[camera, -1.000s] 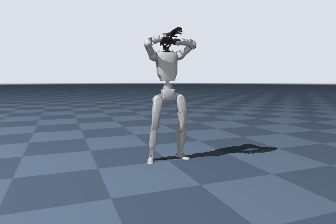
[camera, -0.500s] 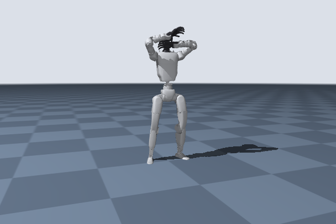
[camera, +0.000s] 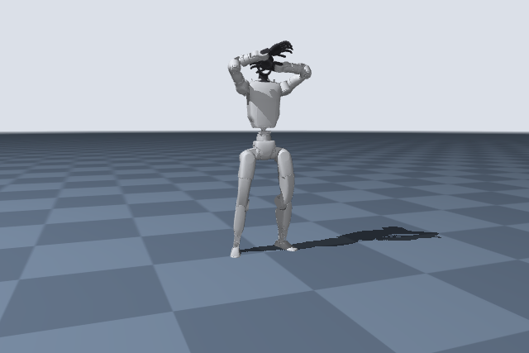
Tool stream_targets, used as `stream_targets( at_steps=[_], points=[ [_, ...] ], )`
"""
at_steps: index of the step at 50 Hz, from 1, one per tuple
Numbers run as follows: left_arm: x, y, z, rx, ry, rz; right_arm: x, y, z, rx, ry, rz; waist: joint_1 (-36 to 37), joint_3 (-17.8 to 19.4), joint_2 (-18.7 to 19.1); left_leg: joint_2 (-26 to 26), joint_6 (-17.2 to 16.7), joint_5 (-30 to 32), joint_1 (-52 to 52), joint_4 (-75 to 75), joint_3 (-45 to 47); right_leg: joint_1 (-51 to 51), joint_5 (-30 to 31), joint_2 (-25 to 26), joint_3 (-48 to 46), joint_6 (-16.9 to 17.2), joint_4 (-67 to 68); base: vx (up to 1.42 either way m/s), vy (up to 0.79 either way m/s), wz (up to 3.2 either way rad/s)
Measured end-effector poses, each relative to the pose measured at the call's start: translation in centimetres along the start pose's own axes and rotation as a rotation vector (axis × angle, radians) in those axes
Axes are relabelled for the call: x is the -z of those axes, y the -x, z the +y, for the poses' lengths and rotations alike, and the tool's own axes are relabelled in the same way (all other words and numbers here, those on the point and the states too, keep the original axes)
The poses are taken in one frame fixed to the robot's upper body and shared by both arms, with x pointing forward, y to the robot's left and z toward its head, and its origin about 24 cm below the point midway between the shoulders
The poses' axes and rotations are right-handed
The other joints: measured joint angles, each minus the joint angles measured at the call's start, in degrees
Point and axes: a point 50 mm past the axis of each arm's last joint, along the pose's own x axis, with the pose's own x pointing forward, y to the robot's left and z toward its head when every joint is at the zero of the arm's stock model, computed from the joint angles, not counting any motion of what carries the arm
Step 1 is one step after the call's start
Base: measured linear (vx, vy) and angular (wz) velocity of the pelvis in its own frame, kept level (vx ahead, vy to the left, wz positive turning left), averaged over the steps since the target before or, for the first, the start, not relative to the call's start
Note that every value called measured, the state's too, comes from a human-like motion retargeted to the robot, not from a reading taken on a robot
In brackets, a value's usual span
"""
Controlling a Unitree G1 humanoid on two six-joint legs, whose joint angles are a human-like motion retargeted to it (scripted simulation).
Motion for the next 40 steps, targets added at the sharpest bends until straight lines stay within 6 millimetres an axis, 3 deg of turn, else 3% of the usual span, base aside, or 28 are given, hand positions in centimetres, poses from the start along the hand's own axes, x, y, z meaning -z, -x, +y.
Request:
stream_targets(
  at_steps=[2, 5, 8, 10, 12, 15, 18, 20, 22, 25, 28, 31, 33, 35, 37, 40],
  points=[
    [2.9, 0.1, 1.1, -0.034, -0.061, 0.128, -0.7, 0.7, 1.5, -0.125, -0.009, -0.025, 0.1, 0.1, -0.3, -0.1, 0.1, 0.0, 0.0, 0.1, -0.2, 0.2, 0.0, -0.1, -0.2, 0.1, -0.1, 0.00, 0.00, 0.00],
    [7.4, 1.3, 2.6, -0.071, -0.140, 0.339, -4.1, 1.0, 1.8, -0.147, -0.048, -0.171, 0.2, 0.2, -0.1, -0.2, 0.5, 0.0, -0.1, 0.2, -0.3, 0.4, -0.1, -0.2, -0.5, 0.5, -0.2, 0.00, 0.00, 0.00],
    [10.7, 3.6, 2.5, 0.012, -0.196, 0.516, -7.8, 0.8, 0.3, -0.030, -0.164, -0.319, 0.3, 0.4, 0.5, -0.4, 1.0, 0.0, -0.1, 0.2, -0.3, 0.3, -0.1, -0.4, -0.4, 0.9, -0.3, 0.00, 0.00, 0.00],
    [11.4, 4.9, 0.9, 0.139, -0.168, 0.569, -8.8, 0.6, -1.0, 0.079, -0.257, -0.347, 0.2, 0.4, 0.7, -0.4, 1.4, 0.0, -0.2, 0.3, -0.1, 0.2, -0.1, -0.4, -0.3, 1.0, -0.3, 0.00, 0.00, 0.00],
    [9.9, 5.2, -1.2, 0.223, -0.064, 0.527, -7.9, 0.2, -1.5, 0.180, -0.319, -0.296, 1.1, 0.1, 1.9, -0.5, 1.6, 0.0, -0.2, 0.1, 0.0, 0.0, 0.0, -0.5, -0.2, 1.1, -0.2, 0.00, 0.00, 0.00],
    [5.1, 3.6, -3.1, 0.259, 0.099, 0.310, -4.2, -0.4, -1.2, 0.276, -0.317, -0.124, 2.7, -0.5, 4.4, -0.3, 1.6, 0.0, -0.2, 0.0, 0.3, -0.3, 0.1, -0.3, 0.2, 0.9, -0.2, 0.00, 0.00, 0.00],
    [0.8, 0.9, -2.4, 0.206, 0.134, 0.061, 0.3, 0.3, -0.2, 0.208, -0.199, 0.075, 3.0, -1.1, 4.0, -0.3, 1.3, 0.0, -0.4, -0.1, 0.1, -0.5, 0.2, -0.2, 0.1, 0.7, 0.0, 0.00, 0.00, 0.00],
    [-0.1, -0.5, -1.6, 0.125, 0.123, -0.005, 2.0, 1.3, 0.7, 0.089, -0.132, 0.150, 2.6, -0.8, 2.4, -0.3, 1.0, 0.0, -0.3, -0.1, -0.1, -0.3, 0.1, -0.3, -0.2, 0.6, 0.0, 0.00, 0.00, 0.00],
    [1.2, -1.3, -0.8, 0.043, 0.104, 0.044, 1.5, 2.1, 1.9, -0.033, -0.122, 0.128, 1.9, -0.5, 0.7, -0.4, 0.9, 0.1, -0.3, 0.0, -0.5, -0.1, 0.1, -0.4, -0.6, 0.8, 0.0, 0.00, 0.00, 0.00],
    [5.4, -1.5, 0.8, -0.062, 0.010, 0.222, -2.2, 2.4, 3.0, -0.153, -0.155, -0.037, 1.6, -0.4, -0.2, -0.6, 1.1, 0.1, -0.4, 0.1, -0.9, 0.3, 0.0, -0.6, -1.2, 1.2, -0.2, 0.00, 0.00, 0.00],
    [10.0, 0.0, 1.7, -0.010, -0.150, 0.413, -6.8, 2.1, 2.1, -0.132, -0.249, -0.237, 1.6, -0.4, 0.1, -0.8, 1.5, 0.1, -0.6, 0.3, -1.2, 0.4, -0.1, -0.8, -1.5, 1.7, -0.3, 0.00, 0.00, 0.00],
    [11.9, 1.8, 0.2, 0.159, -0.186, 0.500, -8.7, 1.8, 0.0, 0.019, -0.363, -0.315, 1.6, -0.4, 0.3, -0.8, 1.9, 0.1, -0.7, 0.3, -1.2, 0.3, -0.1, -0.9, -1.4, 1.8, -0.3, 0.00, 0.00, 0.00],
    [10.9, 2.1, -1.4, 0.231, -0.118, 0.458, -8.0, 1.5, -1.2, 0.148, -0.405, -0.282, 2.3, -0.6, 1.1, -0.8, 2.0, 0.1, -0.7, 0.3, -1.0, 0.2, -0.1, -0.8, -1.3, 1.8, -0.3, 0.00, 0.00, 0.00],
    [8.0, 1.3, -2.8, 0.260, -0.030, 0.320, -6.1, 1.2, -1.7, 0.253, -0.389, -0.201, 3.4, -1.0, 2.5, -0.7, 1.9, 0.1, -0.7, 0.2, -0.8, 0.0, 0.0, -0.7, -1.0, 1.6, -0.2, 0.00, 0.00, 0.00],
    [4.0, -0.3, -3.0, 0.250, 0.013, 0.115, -3.6, 1.0, -1.7, 0.280, -0.321, -0.094, 3.9, -1.2, 3.3, -0.5, 1.7, 0.1, -0.6, 0.1, -0.6, -0.2, 0.1, -0.5, -0.7, 1.3, -0.1, 0.00, 0.00, 0.00],
    [-1.1, -2.3, -1.8, 0.165, 0.018, -0.142, -0.2, 1.5, -0.7, 0.176, -0.224, 0.066, 3.5, -1.3, 2.5, -0.4, 1.3, 0.2, -0.6, 0.0, -0.4, -0.4, 0.1, -0.4, -0.4, 0.9, 0.0, 0.00, 0.00, 0.00]
  ],
)
